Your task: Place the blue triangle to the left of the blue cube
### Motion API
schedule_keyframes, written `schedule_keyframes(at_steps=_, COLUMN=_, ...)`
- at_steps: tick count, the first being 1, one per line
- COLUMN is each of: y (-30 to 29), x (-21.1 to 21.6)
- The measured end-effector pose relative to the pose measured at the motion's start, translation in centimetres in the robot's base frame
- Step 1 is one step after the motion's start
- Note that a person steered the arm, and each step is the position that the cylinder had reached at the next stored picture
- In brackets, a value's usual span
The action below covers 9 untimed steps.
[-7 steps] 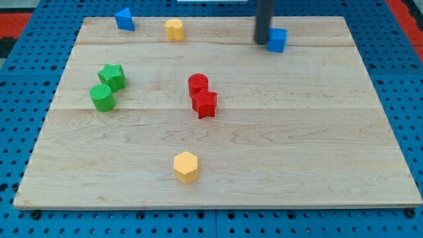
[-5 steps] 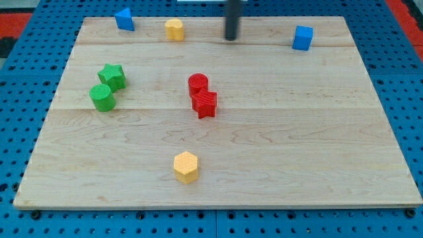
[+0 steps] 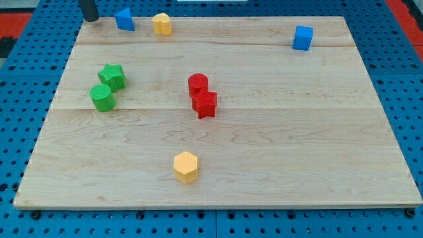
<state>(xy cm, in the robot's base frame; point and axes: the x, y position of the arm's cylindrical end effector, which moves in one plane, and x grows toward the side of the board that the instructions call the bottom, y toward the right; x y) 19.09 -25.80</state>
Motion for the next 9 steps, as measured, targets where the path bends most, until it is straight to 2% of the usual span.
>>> schedule_keyframes(at_steps=2, y=18.2, x=0.2)
schedule_keyframes(at_steps=4, y=27.8, x=2.6)
schedule_keyframes(at_steps=6, y=29.9, x=5.2)
schedule_keyframes(at_steps=8, y=26.7, x=7.0)
schedule_keyframes(at_steps=9, y=32.7, x=7.2)
